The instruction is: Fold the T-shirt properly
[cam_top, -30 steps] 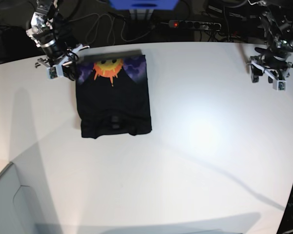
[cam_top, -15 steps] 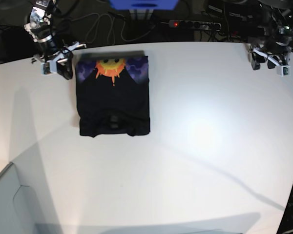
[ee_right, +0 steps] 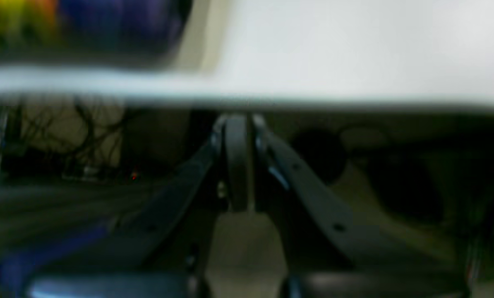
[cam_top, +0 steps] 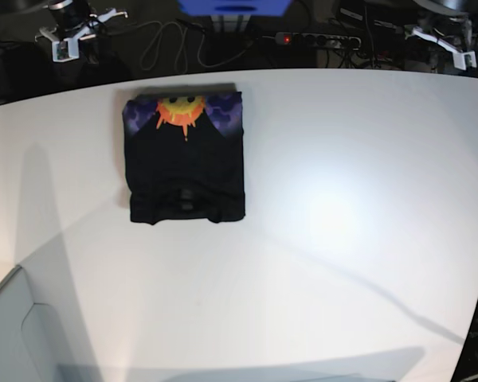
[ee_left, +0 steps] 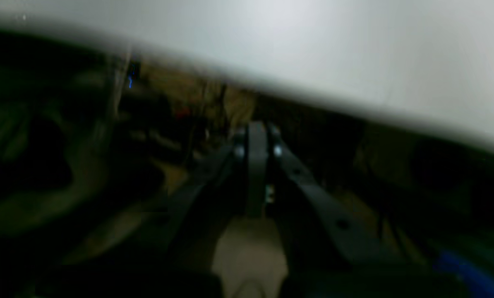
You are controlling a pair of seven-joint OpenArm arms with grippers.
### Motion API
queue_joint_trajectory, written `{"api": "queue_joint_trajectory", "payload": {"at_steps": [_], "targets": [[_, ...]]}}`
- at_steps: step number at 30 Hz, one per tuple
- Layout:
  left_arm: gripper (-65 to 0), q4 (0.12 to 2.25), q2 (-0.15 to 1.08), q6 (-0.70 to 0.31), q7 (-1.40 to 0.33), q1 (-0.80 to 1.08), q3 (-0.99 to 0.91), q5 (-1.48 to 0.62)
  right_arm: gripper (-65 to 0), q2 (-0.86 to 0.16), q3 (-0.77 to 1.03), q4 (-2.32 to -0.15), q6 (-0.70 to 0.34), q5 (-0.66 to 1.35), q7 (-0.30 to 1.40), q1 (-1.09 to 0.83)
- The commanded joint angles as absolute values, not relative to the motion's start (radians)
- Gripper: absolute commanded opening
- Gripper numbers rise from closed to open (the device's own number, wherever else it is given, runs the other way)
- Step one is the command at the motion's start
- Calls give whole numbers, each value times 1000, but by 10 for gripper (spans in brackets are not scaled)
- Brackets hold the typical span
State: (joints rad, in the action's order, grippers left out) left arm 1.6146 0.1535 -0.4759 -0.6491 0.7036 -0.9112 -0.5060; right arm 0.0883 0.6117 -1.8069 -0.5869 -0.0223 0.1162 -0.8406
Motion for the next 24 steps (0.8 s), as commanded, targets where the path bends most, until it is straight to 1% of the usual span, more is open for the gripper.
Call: {"api": "queue_joint_trajectory", "payload": {"at_steps": [1, 3, 6, 9, 10, 13, 15, 18, 19, 21, 24], "targets": [[-650, 1623, 166, -476, -627, 728, -921, -515, -650, 87, 616, -1810, -590, -1, 85, -865], [-650, 1604, 145, -476, -622, 763, -917, -515, -650, 107, 616, -1774, -590, -1, 85, -883], [-650, 1560, 108, -476, -622, 789, -911, -493, -650, 110, 615, -1664, -590, -1, 85, -886], [-650, 1448, 94, -478, -616, 769, -875, -397, -650, 102, 599, -1486, -590, -4, 85, -846], [-650, 1402, 93, -481, -596, 750, -863, -371, -650, 81, 587, -1414, -590, -5, 85, -825], [-650, 1228, 91, -481, -430, 708, -809, -326, -650, 12, 521, -1179, -590, -4, 77, -745], [-650, 1082, 99, -478, -275, 674, -731, -291, -650, -27, 481, -1018, -590, -2, 64, -671], [-650, 855, 120, -476, -73, 601, -619, -219, -650, -51, 417, -803, -585, -7, -53, -581], [-650, 782, 130, -476, -31, 572, -585, -197, -650, -53, 397, -753, -570, -10, -96, -559], [-650, 639, 142, -476, 16, 515, -522, -174, -650, -73, 331, -650, -499, -18, -183, -521], [-650, 483, 162, -475, 99, 435, -452, -160, -650, -85, 186, -512, -355, -56, -318, -460]]}}
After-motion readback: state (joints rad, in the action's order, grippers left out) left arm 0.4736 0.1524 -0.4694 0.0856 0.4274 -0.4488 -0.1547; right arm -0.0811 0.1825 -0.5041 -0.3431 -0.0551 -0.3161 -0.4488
